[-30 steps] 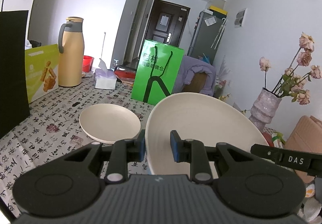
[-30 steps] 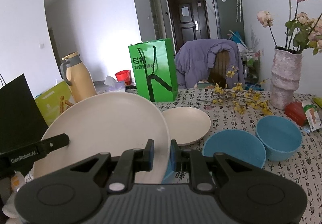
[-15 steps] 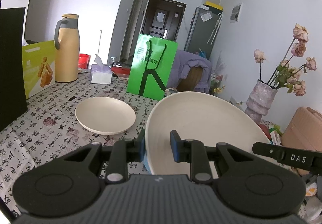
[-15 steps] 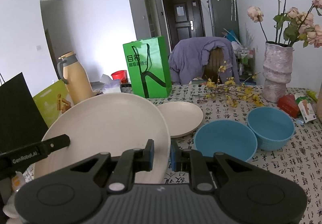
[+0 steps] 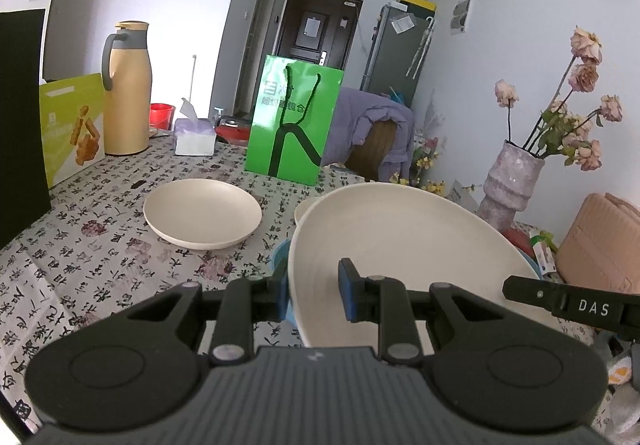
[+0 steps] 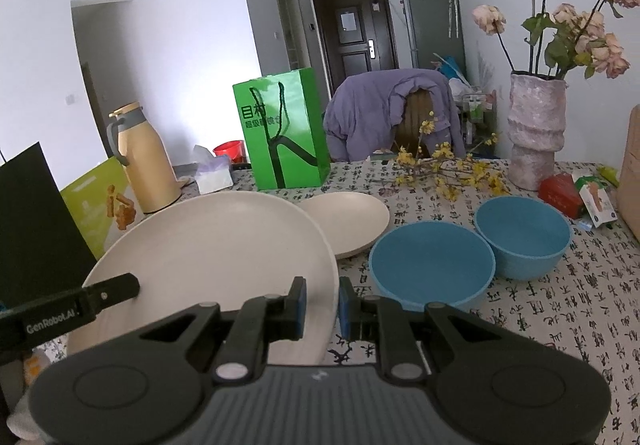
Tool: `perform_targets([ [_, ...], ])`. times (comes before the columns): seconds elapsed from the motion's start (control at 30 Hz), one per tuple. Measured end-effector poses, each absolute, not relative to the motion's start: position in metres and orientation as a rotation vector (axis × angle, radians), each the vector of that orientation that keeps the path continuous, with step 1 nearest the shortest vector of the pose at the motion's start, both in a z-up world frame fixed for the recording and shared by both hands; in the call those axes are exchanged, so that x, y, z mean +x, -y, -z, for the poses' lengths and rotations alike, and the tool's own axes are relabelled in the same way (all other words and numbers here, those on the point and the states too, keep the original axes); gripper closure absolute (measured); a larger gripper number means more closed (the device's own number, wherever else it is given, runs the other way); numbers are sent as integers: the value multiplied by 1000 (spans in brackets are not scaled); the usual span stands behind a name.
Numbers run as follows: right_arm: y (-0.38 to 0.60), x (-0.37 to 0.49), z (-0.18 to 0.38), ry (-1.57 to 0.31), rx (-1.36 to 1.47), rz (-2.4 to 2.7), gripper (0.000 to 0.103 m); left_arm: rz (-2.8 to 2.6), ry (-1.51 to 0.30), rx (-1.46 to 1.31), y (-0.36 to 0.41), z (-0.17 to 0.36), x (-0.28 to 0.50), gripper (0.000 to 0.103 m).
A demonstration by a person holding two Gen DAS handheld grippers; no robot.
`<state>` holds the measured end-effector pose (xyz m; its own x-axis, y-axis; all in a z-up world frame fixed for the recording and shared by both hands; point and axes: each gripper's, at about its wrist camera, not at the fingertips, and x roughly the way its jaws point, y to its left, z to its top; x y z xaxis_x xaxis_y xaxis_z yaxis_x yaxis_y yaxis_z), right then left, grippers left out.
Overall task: Organize plates and bowls
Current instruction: 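Carry the cream plate back past the blue bowls and lower it with both grippers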
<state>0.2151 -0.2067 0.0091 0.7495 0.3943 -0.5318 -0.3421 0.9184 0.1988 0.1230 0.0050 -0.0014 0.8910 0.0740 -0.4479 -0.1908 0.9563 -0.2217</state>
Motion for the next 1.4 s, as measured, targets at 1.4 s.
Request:
perform_targets([
  [1.4, 244, 196, 30, -640, 132, -352, 87, -87, -528, -221, 30, 41, 121, 78],
])
